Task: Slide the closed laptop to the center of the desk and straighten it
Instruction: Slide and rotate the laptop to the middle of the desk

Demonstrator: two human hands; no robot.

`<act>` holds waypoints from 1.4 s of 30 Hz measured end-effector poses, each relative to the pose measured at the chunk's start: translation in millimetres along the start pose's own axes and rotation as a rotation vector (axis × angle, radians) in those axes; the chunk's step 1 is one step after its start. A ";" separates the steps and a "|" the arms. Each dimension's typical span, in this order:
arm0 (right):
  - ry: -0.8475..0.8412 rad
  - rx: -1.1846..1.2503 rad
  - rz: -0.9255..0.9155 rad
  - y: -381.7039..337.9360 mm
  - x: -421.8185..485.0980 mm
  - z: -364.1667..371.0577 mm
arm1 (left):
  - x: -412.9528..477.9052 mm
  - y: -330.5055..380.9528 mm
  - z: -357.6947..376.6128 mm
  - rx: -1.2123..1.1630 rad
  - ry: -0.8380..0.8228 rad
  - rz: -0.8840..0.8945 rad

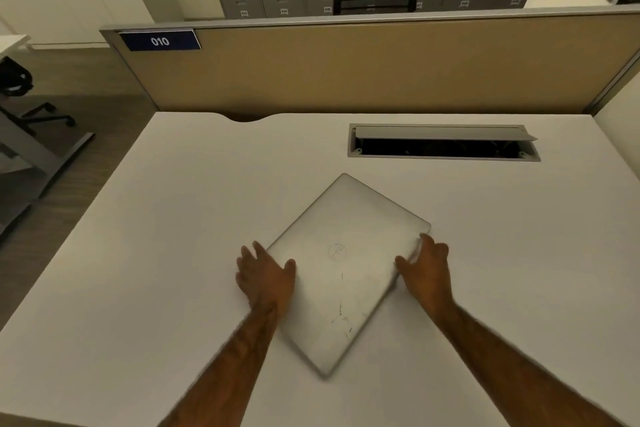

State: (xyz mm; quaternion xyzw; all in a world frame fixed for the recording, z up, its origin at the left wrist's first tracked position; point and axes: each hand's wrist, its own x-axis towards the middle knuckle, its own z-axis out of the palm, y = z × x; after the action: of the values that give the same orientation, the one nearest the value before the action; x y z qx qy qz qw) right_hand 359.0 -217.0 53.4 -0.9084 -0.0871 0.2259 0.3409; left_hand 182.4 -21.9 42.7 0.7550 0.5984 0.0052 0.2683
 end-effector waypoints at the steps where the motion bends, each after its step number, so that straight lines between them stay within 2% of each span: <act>1: -0.026 0.023 0.036 2.7 -14.6 3.8 | 6.9 5.2 -0.8 0.036 -0.028 0.062; 4: -0.130 0.157 0.180 3.8 -51.2 13.3 | 20.0 19.7 -1.9 0.008 -0.114 0.187; 7: -0.171 0.312 0.304 -3.9 -74.8 26.3 | 30.7 23.0 -5.6 0.032 -0.147 0.211; 14: -0.074 0.745 0.469 -20.5 -77.8 36.8 | 46.5 23.6 -7.4 0.023 -0.181 0.167; 17: -0.003 0.834 0.460 -19.2 -76.5 38.1 | 46.3 24.9 -5.3 0.002 -0.178 0.153; 27: 0.087 0.713 0.333 -10.0 -57.4 21.5 | 21.9 29.3 5.1 -0.050 -0.198 0.128; 42: 0.065 0.573 0.258 17.3 7.9 -33.9 | -41.1 53.2 31.9 0.019 -0.250 0.139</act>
State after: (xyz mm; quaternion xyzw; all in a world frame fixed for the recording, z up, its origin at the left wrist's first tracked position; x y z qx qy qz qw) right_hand 382.0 -247.2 61.7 -0.7858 0.1068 0.2533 0.5540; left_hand 229.2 -79.3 50.1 0.7919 0.5064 -0.0760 0.3325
